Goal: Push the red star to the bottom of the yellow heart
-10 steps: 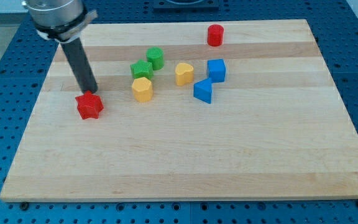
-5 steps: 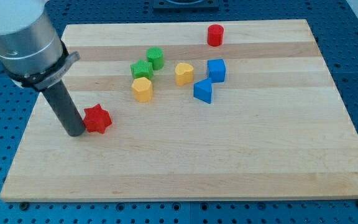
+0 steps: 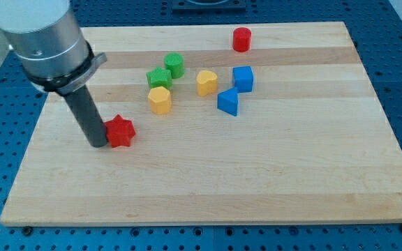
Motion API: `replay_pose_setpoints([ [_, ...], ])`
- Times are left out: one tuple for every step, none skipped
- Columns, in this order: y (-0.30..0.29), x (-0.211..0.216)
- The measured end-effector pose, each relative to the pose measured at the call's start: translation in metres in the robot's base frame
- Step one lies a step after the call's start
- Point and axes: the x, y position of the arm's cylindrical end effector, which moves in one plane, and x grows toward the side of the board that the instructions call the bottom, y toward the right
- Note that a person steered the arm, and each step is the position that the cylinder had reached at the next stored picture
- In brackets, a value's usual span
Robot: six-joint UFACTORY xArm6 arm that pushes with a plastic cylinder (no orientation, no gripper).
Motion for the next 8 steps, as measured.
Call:
replay_pose_setpoints([
  [0.029,-0.006],
  [0.059,-0.010],
  [0.087,-0.011],
  [0.109,-0.013],
  [0.125,-0.016],
  [0.135,-0.016],
  [0.140,-0.013],
  [0.168,-0.008],
])
